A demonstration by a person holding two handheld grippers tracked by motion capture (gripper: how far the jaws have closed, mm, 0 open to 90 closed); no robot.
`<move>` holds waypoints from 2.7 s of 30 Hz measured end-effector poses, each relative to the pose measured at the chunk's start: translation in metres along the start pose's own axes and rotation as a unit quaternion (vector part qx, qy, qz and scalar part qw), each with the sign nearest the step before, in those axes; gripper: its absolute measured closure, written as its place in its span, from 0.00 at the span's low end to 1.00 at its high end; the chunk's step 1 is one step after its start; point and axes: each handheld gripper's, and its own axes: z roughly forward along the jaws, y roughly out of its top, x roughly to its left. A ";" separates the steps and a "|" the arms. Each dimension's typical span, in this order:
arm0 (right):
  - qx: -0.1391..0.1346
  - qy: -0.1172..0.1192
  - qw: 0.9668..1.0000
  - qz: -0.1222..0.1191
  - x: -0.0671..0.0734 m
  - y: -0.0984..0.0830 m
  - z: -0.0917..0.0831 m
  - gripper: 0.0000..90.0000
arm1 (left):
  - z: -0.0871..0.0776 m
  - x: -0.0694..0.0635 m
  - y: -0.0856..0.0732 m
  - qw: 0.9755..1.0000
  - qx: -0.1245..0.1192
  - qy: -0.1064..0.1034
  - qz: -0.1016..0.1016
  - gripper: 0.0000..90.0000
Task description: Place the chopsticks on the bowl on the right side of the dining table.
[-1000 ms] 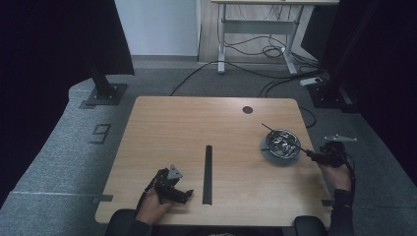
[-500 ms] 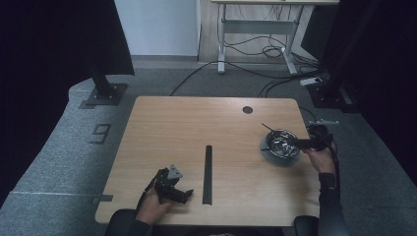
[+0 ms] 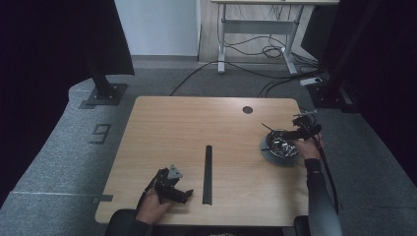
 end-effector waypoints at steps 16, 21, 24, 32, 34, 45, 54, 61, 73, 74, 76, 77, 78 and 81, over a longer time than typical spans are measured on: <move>0.005 0.026 0.998 -0.048 0.028 0.001 0.006 0.01 | 0.000 0.000 0.000 1.000 0.000 0.000 0.000 0.00; 0.004 0.039 0.997 -0.062 0.037 -0.002 0.003 0.01 | 0.000 0.000 0.000 1.000 0.000 0.000 0.000 0.00; -0.011 0.041 0.998 -0.054 0.035 -0.002 -0.006 0.01 | 0.000 0.000 0.000 1.000 0.000 0.000 0.000 0.00; -0.043 0.058 0.997 -0.025 0.009 -0.023 -0.043 0.03 | 0.000 0.000 0.000 1.000 -0.001 0.000 0.000 0.00; -0.043 0.064 0.997 -0.008 -0.002 -0.038 -0.051 0.08 | 0.000 0.000 0.000 1.000 -0.001 0.000 0.000 0.00; -0.044 0.073 0.996 0.014 -0.005 -0.082 -0.066 0.15 | 0.000 0.000 0.000 1.000 0.000 0.000 0.001 0.00; -0.032 0.081 0.996 0.018 -0.002 -0.088 -0.055 0.13 | 0.000 0.000 0.000 1.000 0.001 0.000 0.001 0.00; -0.036 0.084 0.995 0.028 -0.007 -0.080 -0.048 0.14 | 0.000 0.000 0.000 1.000 0.000 0.000 0.001 0.00; -0.026 0.069 0.997 0.010 -0.008 -0.071 -0.031 0.14 | 0.000 0.000 0.000 1.000 0.000 0.000 0.001 0.00; -0.026 0.069 0.997 0.008 -0.008 -0.070 -0.030 0.14 | 0.000 0.000 0.000 1.000 0.001 0.000 0.002 0.00; -0.022 0.070 0.997 0.007 -0.009 -0.071 -0.030 0.14 | 0.000 0.000 0.000 1.000 0.000 0.000 0.001 0.00; -0.023 0.071 0.997 0.008 -0.009 -0.071 -0.031 0.14 | 0.000 0.000 0.000 1.000 0.000 0.000 0.001 0.00; -0.030 0.073 0.997 0.009 -0.010 -0.070 -0.036 0.14 | 0.000 0.000 0.000 1.000 0.000 0.000 0.001 0.00; -0.042 0.064 0.997 0.014 -0.013 -0.061 -0.047 0.14 | 0.000 0.000 0.000 1.000 0.000 0.000 0.002 0.00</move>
